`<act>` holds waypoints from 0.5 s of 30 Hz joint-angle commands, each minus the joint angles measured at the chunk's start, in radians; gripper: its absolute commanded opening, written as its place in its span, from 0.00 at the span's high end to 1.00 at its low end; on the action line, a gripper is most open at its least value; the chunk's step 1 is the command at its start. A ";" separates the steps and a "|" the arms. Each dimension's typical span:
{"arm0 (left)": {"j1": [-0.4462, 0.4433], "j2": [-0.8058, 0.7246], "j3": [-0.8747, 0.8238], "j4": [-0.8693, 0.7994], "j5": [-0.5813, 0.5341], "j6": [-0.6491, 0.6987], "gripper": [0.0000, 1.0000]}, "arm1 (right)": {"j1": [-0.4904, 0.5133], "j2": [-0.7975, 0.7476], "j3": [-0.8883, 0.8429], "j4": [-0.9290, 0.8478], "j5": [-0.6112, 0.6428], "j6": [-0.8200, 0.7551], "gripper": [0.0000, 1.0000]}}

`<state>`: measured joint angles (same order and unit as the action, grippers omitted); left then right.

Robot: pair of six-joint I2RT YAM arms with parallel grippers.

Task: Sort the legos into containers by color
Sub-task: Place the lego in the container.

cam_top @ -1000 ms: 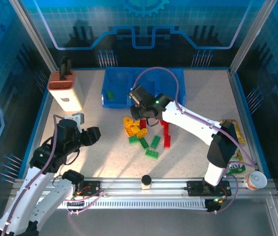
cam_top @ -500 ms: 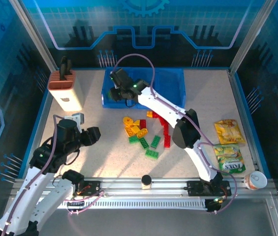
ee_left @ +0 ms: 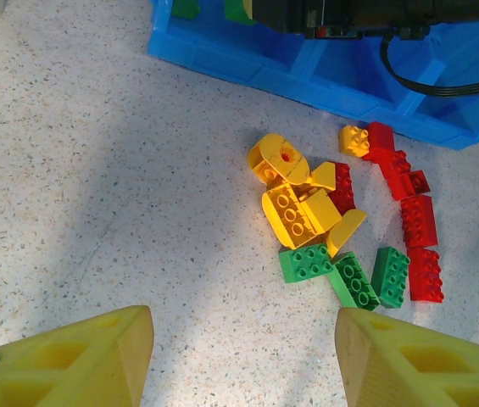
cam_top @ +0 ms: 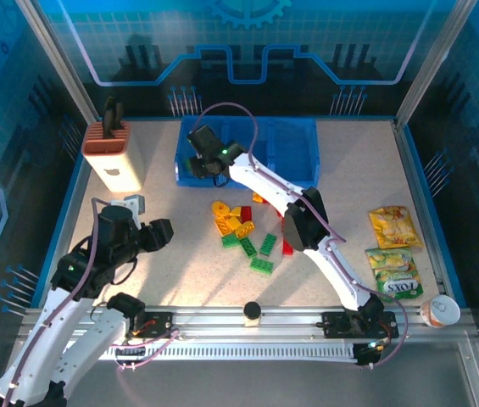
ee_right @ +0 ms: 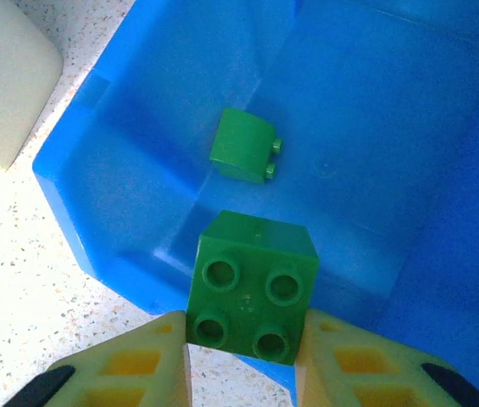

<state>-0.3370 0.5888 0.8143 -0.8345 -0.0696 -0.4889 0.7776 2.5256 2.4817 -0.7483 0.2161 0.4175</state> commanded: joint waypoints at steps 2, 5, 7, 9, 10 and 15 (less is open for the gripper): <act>-0.003 -0.003 -0.011 -0.014 0.008 0.007 0.40 | -0.007 0.021 0.034 -0.008 -0.001 -0.006 0.64; -0.004 -0.001 -0.013 -0.014 0.007 0.006 0.40 | -0.008 0.025 0.034 -0.011 -0.003 -0.010 0.62; -0.003 -0.001 -0.013 -0.014 0.007 0.006 0.40 | -0.009 0.028 0.034 -0.014 -0.006 -0.013 0.62; -0.004 -0.001 -0.014 -0.014 0.008 0.004 0.40 | -0.012 0.030 0.033 -0.016 -0.013 -0.013 0.61; -0.004 0.000 -0.015 -0.012 0.008 0.004 0.40 | -0.014 0.031 0.036 -0.014 -0.021 -0.011 0.61; -0.006 0.003 -0.017 -0.009 0.014 -0.006 0.41 | -0.014 0.023 0.044 -0.017 -0.031 -0.010 0.53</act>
<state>-0.3370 0.5888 0.8143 -0.8341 -0.0696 -0.4915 0.7753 2.5271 2.4847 -0.7486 0.2008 0.4156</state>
